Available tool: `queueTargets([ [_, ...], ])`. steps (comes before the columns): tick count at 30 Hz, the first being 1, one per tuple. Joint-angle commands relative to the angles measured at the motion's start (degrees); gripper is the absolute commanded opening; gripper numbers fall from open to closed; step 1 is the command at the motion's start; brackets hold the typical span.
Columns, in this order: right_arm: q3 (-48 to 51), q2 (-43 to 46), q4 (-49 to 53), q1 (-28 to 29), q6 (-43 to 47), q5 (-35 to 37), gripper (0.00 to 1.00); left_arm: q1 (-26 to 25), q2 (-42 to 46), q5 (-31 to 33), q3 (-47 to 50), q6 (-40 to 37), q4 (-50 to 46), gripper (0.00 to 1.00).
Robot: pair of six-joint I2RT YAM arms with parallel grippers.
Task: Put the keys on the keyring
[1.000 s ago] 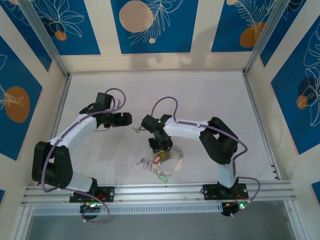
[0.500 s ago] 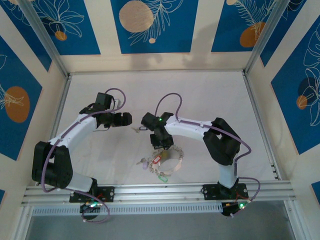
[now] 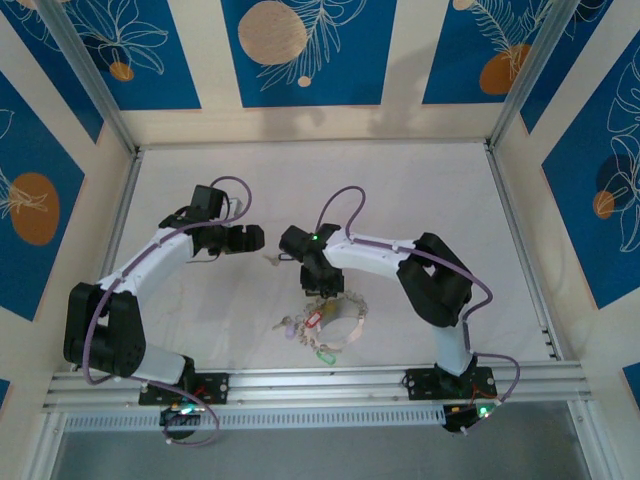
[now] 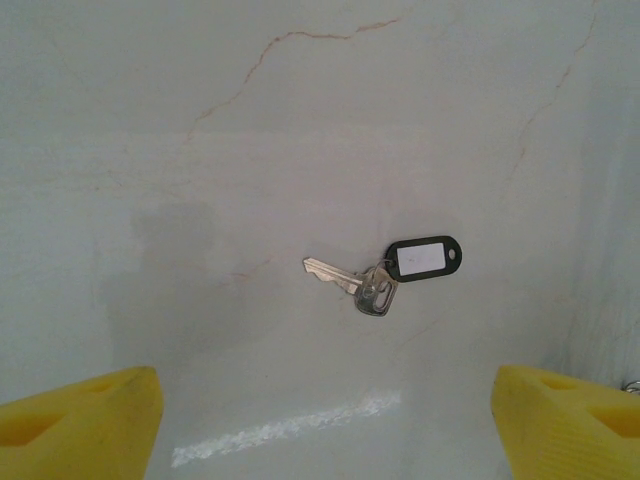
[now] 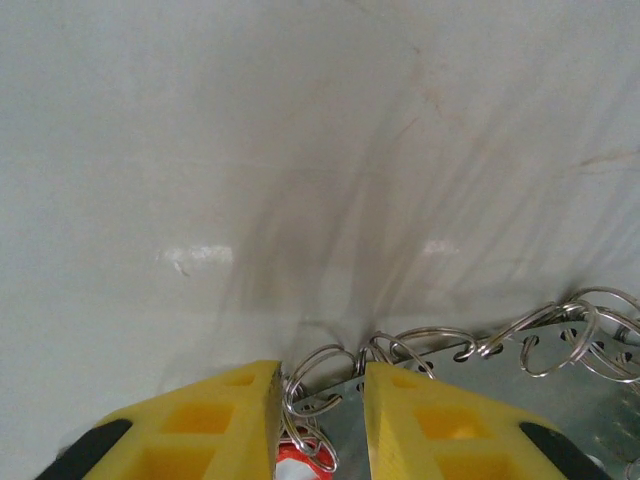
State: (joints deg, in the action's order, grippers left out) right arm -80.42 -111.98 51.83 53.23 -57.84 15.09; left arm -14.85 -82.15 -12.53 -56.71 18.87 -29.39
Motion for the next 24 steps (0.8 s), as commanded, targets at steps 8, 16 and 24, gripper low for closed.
queueTargets([
  [8,-4.85,-3.42,4.78,1.64,-8.66,4.54,0.23,0.30,0.24,-1.86,0.28,-0.94,0.21,0.85],
  [16,-4.83,-5.05,6.96,3.16,-11.28,5.90,0.23,0.33,-0.27,-2.58,0.20,-0.77,0.21,0.85],
  [24,-4.54,-5.22,7.89,3.90,-11.38,5.95,0.24,0.34,-0.35,-2.63,0.11,-0.86,0.12,0.85],
])
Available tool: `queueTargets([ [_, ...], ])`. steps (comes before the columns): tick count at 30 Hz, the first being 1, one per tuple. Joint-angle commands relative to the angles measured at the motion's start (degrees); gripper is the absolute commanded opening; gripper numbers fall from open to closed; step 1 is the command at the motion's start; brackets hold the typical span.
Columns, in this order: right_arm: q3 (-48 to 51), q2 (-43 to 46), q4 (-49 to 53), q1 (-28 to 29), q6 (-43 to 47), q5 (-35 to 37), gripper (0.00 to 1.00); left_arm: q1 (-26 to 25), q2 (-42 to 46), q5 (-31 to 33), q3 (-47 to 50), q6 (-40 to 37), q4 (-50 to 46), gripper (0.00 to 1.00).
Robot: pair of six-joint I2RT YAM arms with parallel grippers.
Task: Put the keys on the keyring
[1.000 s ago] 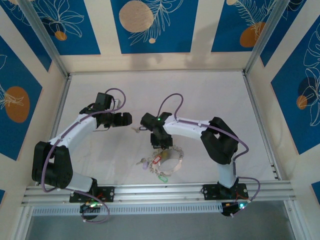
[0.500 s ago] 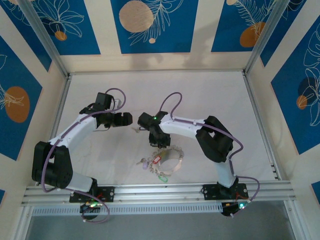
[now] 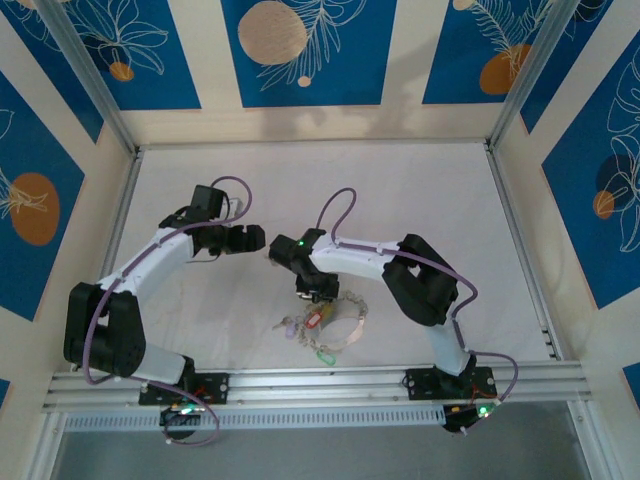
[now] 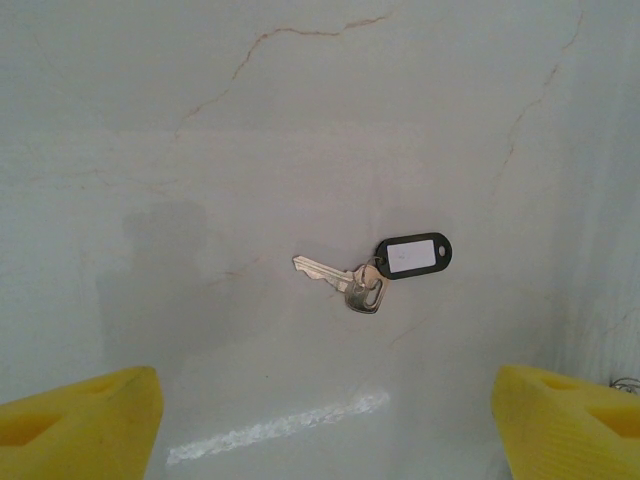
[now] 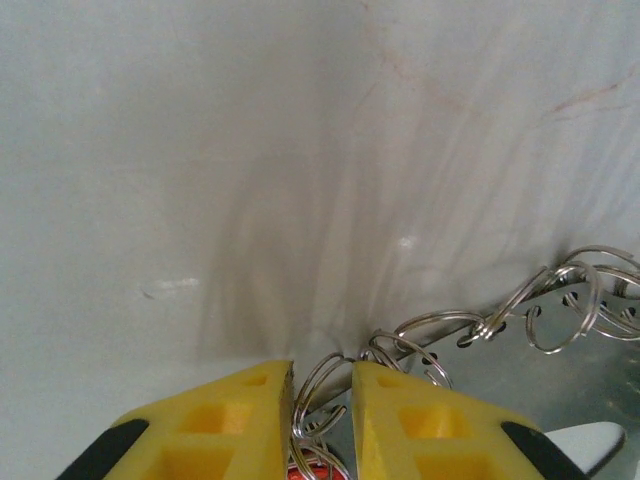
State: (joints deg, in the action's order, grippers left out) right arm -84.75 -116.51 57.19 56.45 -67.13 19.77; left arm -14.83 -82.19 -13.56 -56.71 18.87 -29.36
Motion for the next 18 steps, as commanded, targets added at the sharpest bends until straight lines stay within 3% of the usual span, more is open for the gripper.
queueTargets([
  [1,-0.09,-0.74,2.57,0.90,-2.19,1.29,0.24,0.29,-0.25,-1.56,0.11,-0.86,0.10,0.85],
  [18,0.34,0.09,3.19,1.29,-2.89,1.94,0.15,0.26,-0.42,-1.29,0.09,-1.08,-0.16,0.85],
])
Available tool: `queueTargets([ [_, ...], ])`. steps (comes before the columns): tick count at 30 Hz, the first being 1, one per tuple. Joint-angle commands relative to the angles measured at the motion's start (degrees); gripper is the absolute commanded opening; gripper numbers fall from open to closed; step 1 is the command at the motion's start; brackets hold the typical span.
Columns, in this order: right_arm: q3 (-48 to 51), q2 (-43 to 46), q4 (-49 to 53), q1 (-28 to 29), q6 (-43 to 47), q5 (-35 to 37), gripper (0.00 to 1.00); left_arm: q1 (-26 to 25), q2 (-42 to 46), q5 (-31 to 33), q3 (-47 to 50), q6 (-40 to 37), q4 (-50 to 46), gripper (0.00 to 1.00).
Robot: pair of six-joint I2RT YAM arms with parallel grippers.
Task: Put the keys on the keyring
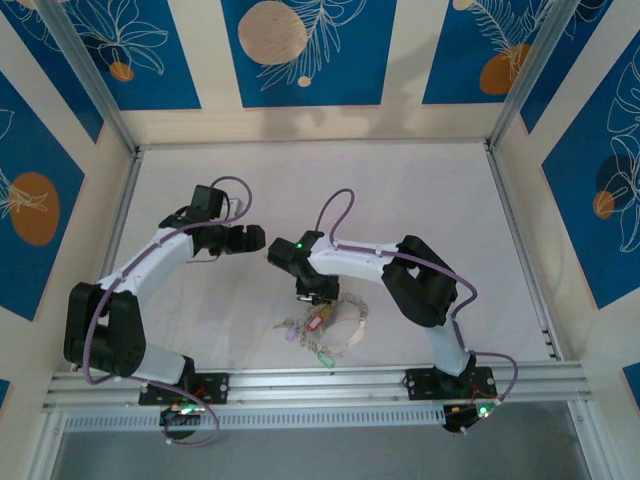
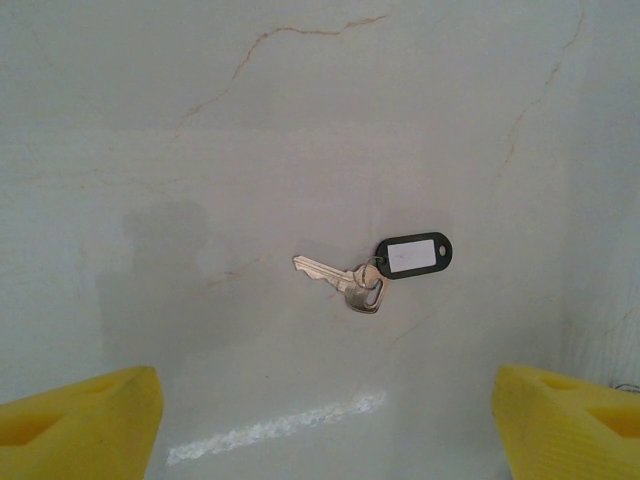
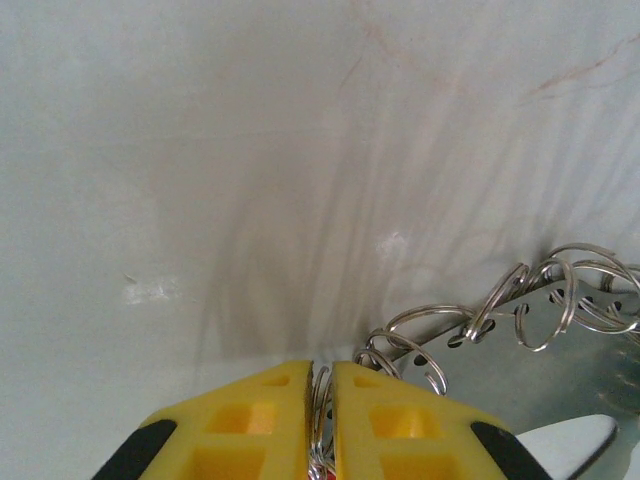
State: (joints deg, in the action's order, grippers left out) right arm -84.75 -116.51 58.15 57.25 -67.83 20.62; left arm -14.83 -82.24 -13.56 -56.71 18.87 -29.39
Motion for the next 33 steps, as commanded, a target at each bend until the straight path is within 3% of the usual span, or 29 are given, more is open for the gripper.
queueTargets([
  [1,0.59,0.29,2.10,0.48,-2.38,1.11,0.15,0.26,-0.44,-1.28,0.07,-1.09,-0.14,0.85],
  [23,4.63,3.91,-1.81,0.48,-2.94,0.81,0.09,0.28,-0.65,-1.10,0.02,-1.11,-0.23,0.86],
  [33,7.55,8.29,-7.93,0.44,4.67,0.64,0.00,0.32,-0.10,-1.74,0.02,-1.54,0.06,0.86],
])
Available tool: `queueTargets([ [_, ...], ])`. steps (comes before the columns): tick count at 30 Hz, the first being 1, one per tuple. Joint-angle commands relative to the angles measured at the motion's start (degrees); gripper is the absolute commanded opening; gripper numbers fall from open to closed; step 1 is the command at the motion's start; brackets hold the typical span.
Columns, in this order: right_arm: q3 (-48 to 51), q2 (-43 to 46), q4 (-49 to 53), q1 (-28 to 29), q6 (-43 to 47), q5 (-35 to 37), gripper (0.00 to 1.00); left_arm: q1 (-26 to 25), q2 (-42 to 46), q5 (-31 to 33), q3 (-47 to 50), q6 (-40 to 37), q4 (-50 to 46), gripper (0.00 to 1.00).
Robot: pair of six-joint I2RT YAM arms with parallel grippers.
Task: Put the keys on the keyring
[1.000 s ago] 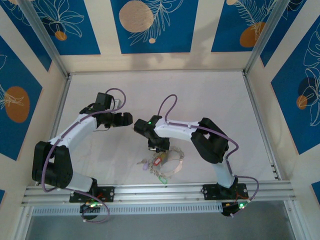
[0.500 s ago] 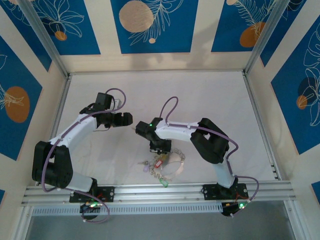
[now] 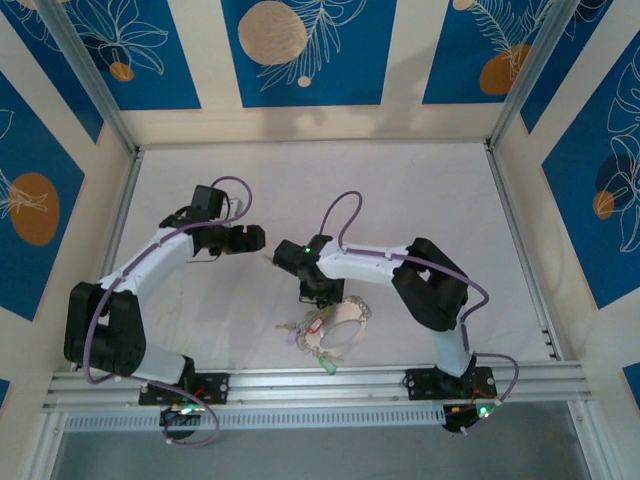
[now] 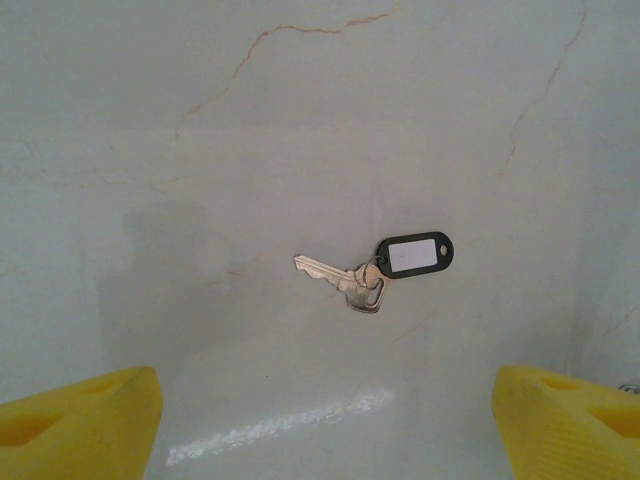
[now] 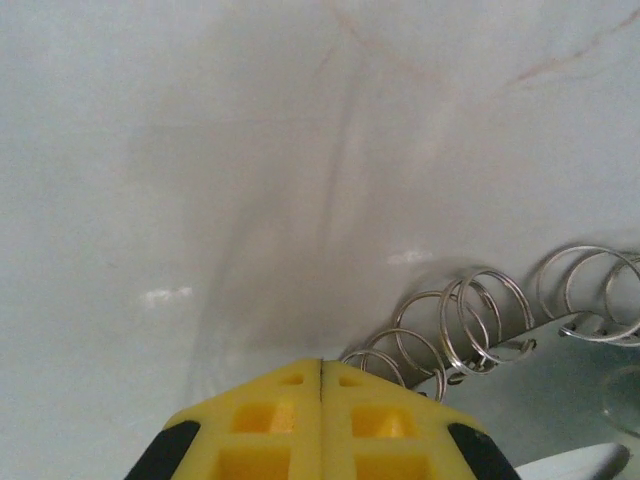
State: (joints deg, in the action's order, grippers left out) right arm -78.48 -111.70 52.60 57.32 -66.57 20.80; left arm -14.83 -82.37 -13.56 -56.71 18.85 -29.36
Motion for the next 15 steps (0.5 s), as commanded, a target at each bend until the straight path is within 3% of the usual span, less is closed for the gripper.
queueTargets([
  [1,1.75,4.38,-3.23,0.40,4.45,0.44,0.00,0.33,0.35,-2.12,0.10,-1.56,0.37,0.85],
  [7,8.49,14.36,-11.89,-0.48,13.36,-2.67,0.00,0.10,4.88,-9.20,3.03,-2.89,6.43,0.85],
  [15,20.68,29.34,-27.66,-6.20,28.44,-15.60,0.00,-2.45,18.06,-18.25,9.43,-11.60,17.65,0.83],
])
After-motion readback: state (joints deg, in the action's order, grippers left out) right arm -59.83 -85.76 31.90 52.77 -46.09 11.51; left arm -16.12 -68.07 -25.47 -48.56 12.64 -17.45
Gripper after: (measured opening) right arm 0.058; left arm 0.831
